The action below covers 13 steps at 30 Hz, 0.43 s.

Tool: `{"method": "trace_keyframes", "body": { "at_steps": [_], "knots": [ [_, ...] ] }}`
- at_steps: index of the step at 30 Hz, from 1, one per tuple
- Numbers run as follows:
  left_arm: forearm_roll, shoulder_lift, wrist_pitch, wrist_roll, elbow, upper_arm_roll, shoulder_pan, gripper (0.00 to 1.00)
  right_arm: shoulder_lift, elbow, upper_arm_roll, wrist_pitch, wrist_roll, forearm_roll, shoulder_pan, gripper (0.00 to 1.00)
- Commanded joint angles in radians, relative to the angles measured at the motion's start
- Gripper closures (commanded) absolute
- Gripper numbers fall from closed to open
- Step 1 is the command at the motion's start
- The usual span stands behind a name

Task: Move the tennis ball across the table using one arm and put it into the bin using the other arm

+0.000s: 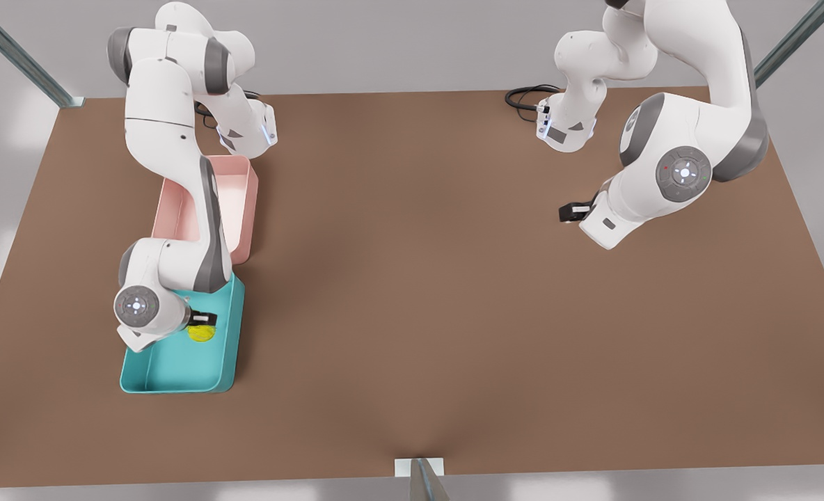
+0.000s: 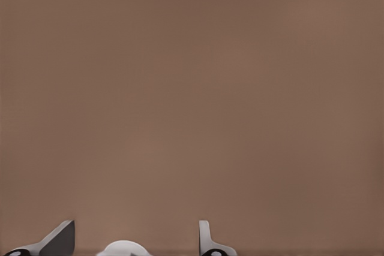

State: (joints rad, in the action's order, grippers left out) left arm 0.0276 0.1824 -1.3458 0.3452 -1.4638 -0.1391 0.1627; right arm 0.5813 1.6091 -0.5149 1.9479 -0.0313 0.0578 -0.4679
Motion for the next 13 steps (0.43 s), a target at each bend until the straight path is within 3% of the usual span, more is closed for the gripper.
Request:
{"method": "trace_keyframes", "body": {
  "at_steps": [1,4,6,8,13],
  "knots": [
    [-0.001,0.000,0.002,0.008,0.000,0.000,0.000,0.00,-0.011,-0.015,0.000,-0.049,0.271,-0.001,0.000,0.00],
    [-0.001,0.000,0.000,0.008,0.000,0.000,0.000,0.00,-0.098,-0.170,0.104,-0.366,0.037,-0.019,0.024,0.00],
    [0.000,0.000,0.000,0.008,0.000,0.000,0.000,0.00,-0.222,-0.219,0.315,-0.420,0.037,-0.059,0.215,0.00],
    [-0.002,0.000,0.000,0.008,0.002,0.000,-0.002,0.00,-0.400,-0.129,0.421,-0.423,0.036,-0.119,0.313,0.00],
    [-0.002,0.000,-0.001,0.008,0.000,0.000,-0.002,0.00,-0.459,-0.129,0.423,-0.506,0.031,-0.107,0.341,0.00]
  ]
}}
